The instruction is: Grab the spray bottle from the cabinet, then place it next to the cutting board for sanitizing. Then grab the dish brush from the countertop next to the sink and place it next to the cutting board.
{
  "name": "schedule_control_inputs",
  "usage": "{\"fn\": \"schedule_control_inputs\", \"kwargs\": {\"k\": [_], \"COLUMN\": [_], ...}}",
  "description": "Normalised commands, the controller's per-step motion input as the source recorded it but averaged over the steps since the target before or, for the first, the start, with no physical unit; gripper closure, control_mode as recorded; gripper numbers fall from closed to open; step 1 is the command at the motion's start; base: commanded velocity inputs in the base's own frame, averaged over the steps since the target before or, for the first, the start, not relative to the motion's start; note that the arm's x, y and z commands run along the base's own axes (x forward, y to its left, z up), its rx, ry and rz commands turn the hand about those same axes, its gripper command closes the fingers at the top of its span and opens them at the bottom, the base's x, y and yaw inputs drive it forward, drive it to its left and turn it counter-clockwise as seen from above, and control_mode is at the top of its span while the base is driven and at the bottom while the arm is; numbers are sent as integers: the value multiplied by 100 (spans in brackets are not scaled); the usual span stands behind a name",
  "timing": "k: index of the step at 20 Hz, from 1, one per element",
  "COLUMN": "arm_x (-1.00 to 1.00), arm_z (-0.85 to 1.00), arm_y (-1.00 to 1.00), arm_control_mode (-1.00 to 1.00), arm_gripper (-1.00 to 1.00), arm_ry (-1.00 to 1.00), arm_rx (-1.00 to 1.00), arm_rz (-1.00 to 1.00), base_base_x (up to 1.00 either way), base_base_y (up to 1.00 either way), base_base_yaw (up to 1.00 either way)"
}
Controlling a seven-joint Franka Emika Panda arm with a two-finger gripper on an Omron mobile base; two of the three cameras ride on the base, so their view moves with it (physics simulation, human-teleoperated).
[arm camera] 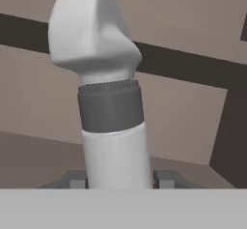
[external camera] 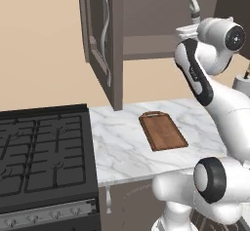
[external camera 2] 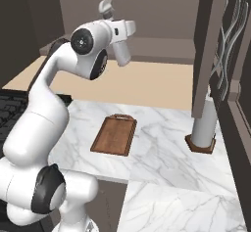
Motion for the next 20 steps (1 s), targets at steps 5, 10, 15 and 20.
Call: {"fn": "schedule_control_inputs", "kwargs": {"k": [5, 10, 15, 20], "arm_x": [-100, -100, -100, -69], "arm_z": [-3, -83, -100, -100], "arm_y": [1, 2, 0, 15], "arm_control_mode": [-100, -100, -100, -100], "arm_gripper": [100, 100, 100, 100], "arm_ry": [5, 37, 35, 4], "arm_rx": [-4, -5, 0, 1], "arm_rz": [9, 20, 22, 4], "base_base_x": [0, 0, 0, 0], "base_base_y": [0, 0, 0, 0], "base_base_yaw": [0, 0, 0, 0]}}
